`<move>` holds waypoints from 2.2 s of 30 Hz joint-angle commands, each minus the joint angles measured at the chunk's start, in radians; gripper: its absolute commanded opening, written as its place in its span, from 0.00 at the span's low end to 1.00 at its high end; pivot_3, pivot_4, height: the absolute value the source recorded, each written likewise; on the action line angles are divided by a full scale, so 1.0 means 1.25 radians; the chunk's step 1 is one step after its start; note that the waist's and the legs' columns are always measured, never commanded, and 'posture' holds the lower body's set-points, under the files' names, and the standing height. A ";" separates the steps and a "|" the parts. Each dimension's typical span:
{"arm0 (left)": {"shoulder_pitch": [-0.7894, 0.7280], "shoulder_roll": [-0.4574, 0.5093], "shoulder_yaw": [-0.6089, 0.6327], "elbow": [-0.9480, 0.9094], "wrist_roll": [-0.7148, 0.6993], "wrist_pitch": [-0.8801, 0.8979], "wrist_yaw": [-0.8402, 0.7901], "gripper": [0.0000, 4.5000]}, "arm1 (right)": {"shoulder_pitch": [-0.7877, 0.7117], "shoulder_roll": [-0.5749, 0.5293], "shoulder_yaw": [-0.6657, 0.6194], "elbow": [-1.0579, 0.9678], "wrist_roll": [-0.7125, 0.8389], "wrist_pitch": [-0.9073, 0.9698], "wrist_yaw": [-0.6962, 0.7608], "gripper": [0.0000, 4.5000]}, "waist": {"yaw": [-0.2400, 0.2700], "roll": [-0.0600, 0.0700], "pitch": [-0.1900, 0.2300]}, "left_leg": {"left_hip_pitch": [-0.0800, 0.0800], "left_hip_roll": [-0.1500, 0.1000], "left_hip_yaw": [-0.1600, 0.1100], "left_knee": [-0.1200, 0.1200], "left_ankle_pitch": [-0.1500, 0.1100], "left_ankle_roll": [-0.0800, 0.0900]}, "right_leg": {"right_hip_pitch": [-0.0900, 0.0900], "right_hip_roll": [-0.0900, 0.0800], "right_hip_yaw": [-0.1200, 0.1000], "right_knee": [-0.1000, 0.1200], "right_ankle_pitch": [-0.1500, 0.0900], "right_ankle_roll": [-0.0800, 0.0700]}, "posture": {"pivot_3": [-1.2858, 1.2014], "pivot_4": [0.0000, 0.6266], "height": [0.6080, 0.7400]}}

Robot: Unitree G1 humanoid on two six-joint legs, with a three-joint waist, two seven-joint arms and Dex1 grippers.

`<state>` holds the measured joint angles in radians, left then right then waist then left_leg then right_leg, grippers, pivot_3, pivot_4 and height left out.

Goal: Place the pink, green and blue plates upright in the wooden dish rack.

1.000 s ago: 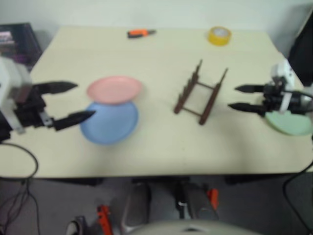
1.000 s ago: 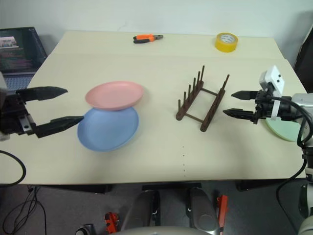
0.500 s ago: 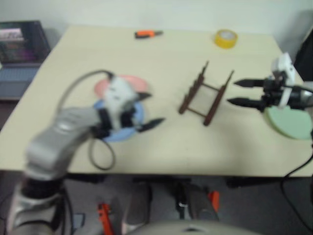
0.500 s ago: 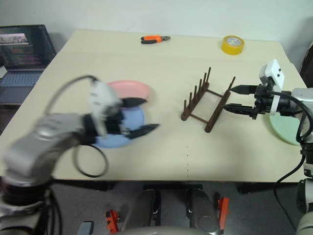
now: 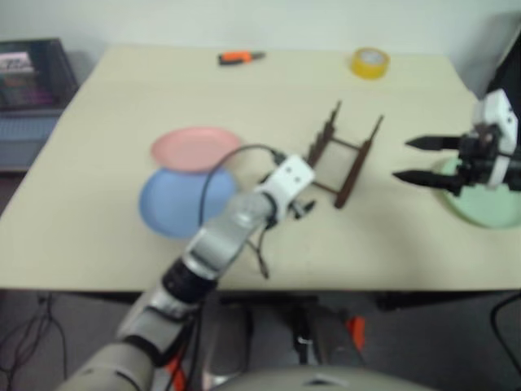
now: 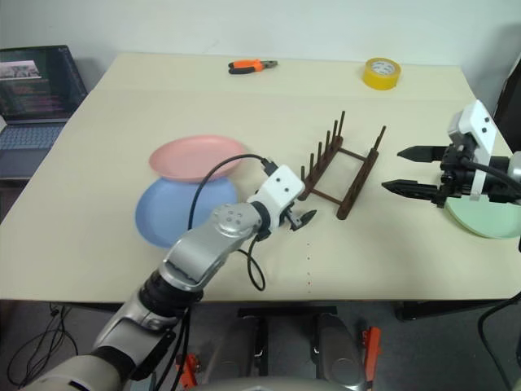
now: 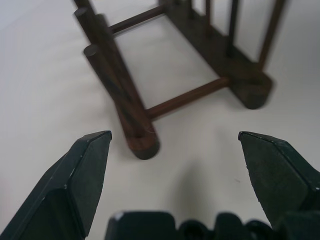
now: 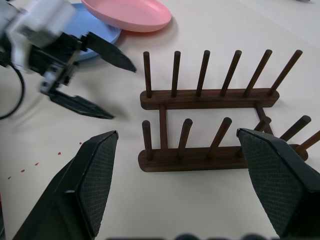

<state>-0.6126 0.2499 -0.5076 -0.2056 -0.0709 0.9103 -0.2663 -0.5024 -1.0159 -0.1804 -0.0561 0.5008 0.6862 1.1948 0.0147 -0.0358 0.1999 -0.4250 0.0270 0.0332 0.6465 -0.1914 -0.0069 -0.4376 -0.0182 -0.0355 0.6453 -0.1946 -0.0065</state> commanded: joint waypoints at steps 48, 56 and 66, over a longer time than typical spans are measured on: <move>-0.353 -0.104 0.097 0.807 0.076 -0.615 -0.626 0.23 | 0.078 -0.039 -0.107 -0.108 0.057 0.026 -0.085 0.93 | 0.004 0.000 0.000 | -0.005 -0.001 0.002 0.001 0.000 0.000 | -0.003 0.000 -0.003 -0.001 0.000 0.001 | 0.52 0.24 1.00; -0.452 -0.158 0.088 1.022 0.146 -0.779 -0.636 0.23 | 0.103 -0.045 -0.123 -0.133 0.071 0.039 -0.098 0.93 | 0.003 0.000 0.000 | -0.005 -0.001 0.002 0.000 0.000 0.000 | -0.003 0.000 -0.003 -0.001 0.000 0.001 | 0.52 0.24 1.00; -0.529 -0.165 0.133 1.153 0.166 -0.828 -0.630 0.23 | 0.123 -0.044 -0.133 -0.154 0.079 0.047 -0.110 0.93 | -0.001 0.000 0.000 | -0.005 -0.001 0.002 0.000 0.000 0.000 | -0.003 0.000 -0.003 -0.001 0.000 0.001 | 0.52 0.24 1.00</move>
<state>-1.2341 0.0454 -0.3732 1.2322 0.1372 -0.0991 -1.0569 -0.3419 -1.0514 -0.2977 -0.2185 0.5790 0.7459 1.0629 0.0138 -0.0360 0.2000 -0.4311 0.0257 0.0352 0.6470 -0.1914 -0.0068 -0.4418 -0.0183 -0.0399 0.6436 -0.1942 -0.0054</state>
